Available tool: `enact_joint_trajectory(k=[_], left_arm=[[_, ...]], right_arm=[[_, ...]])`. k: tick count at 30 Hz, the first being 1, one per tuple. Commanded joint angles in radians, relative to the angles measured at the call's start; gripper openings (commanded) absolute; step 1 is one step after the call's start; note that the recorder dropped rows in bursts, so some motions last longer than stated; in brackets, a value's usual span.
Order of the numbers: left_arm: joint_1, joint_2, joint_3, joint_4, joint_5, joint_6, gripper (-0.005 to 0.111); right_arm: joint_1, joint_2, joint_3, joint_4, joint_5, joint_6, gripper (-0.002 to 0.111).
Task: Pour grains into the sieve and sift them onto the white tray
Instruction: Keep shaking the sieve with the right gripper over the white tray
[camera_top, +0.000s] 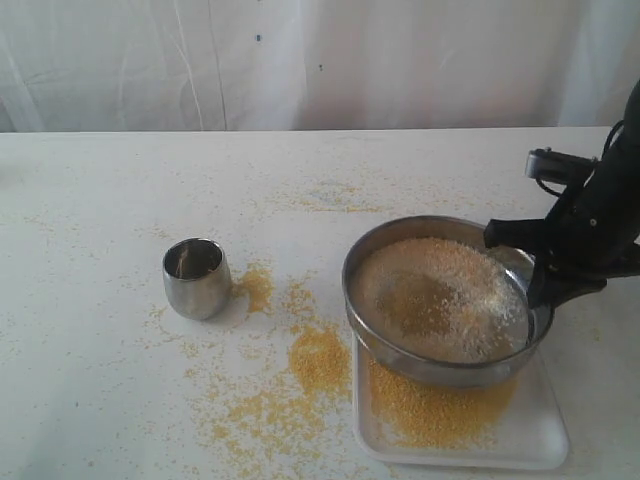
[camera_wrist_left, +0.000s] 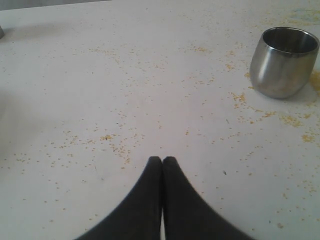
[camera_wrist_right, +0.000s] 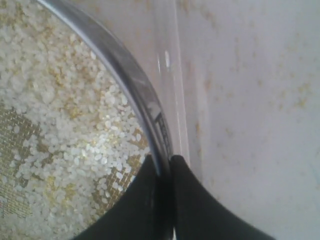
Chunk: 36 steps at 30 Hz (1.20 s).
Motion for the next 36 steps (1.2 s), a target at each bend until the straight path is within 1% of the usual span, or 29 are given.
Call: enact_joint_trajectory(k=[1,3,4,7,8,9,11,12,14,16,17,18,21,22,23,26,27,28,29,32,33,34,35,36], left_arm=[[0.001,-0.004,0.005,0.000,0.001,0.000,0.000],[0.001,-0.004,0.005,0.000,0.001,0.000,0.000],[0.001,-0.004,0.005,0.000,0.001,0.000,0.000],[0.001,-0.004,0.005,0.000,0.001,0.000,0.000],[0.001,-0.004,0.005,0.000,0.001,0.000,0.000],[0.001,-0.004,0.005,0.000,0.001,0.000,0.000],[0.001,-0.004,0.005,0.000,0.001,0.000,0.000],[0.001,-0.004,0.005,0.000,0.001,0.000,0.000],[0.001,-0.004,0.005,0.000,0.001,0.000,0.000],[0.001,-0.004,0.005,0.000,0.001,0.000,0.000],[0.001,-0.004,0.005,0.000,0.001,0.000,0.000],[0.001,-0.004,0.005,0.000,0.001,0.000,0.000],[0.001,-0.004,0.005,0.000,0.001,0.000,0.000],[0.001,-0.004,0.005,0.000,0.001,0.000,0.000],[0.001,-0.004,0.005,0.000,0.001,0.000,0.000],[0.001,-0.004,0.005,0.000,0.001,0.000,0.000],[0.001,-0.004,0.005,0.000,0.001,0.000,0.000],[0.001,-0.004,0.005,0.000,0.001,0.000,0.000],[0.001,-0.004,0.005,0.000,0.001,0.000,0.000],[0.001,-0.004,0.005,0.000,0.001,0.000,0.000],[0.001,-0.004,0.005,0.000,0.001,0.000,0.000],[0.001,-0.004,0.005,0.000,0.001,0.000,0.000],[0.001,-0.004,0.005,0.000,0.001,0.000,0.000],[0.001,-0.004,0.005,0.000,0.001,0.000,0.000]], right_arm=[[-0.002,-0.014,0.012,0.008,0.031,-0.001,0.000],[-0.002,-0.014,0.012,-0.004,-0.111,-0.001,0.000],[-0.002,-0.014,0.012,0.001,-0.107,-0.001,0.000],[-0.002,-0.015,0.012,0.008,0.012,0.010,0.000],[-0.002,-0.013,0.014,0.008,0.009,0.010,0.000],[-0.002,-0.013,0.014,0.004,-0.012,0.010,0.000],[-0.002,-0.013,0.014,-0.001,-0.143,0.010,0.000],[-0.002,-0.013,0.014,-0.001,-0.178,0.010,0.000],[-0.002,-0.015,0.010,0.011,-0.087,0.014,0.000],[-0.002,-0.015,0.010,0.024,0.052,0.014,0.000],[-0.002,-0.013,0.012,0.024,0.075,0.014,0.000],[-0.002,-0.013,0.012,0.020,0.061,0.014,0.000],[-0.002,-0.013,0.012,0.015,-0.152,0.013,0.000],[-0.002,-0.013,0.012,0.021,-0.148,0.013,0.000],[-0.002,-0.015,0.010,0.031,-0.100,0.015,0.000],[-0.002,-0.013,0.014,0.039,0.129,0.013,0.000],[-0.002,-0.013,0.014,0.037,0.092,0.010,0.000],[-0.002,-0.013,0.014,0.014,-0.064,0.008,0.000],[-0.002,-0.013,0.014,0.007,-0.117,0.008,0.000],[-0.002,-0.013,0.014,0.036,0.148,0.008,0.000],[-0.002,-0.013,0.014,0.029,0.126,0.006,0.000],[-0.002,-0.013,0.014,0.000,-0.010,0.006,0.000],[-0.002,-0.013,0.014,-0.012,-0.084,0.006,0.000],[-0.002,-0.013,0.012,0.002,-0.031,0.006,0.000]])
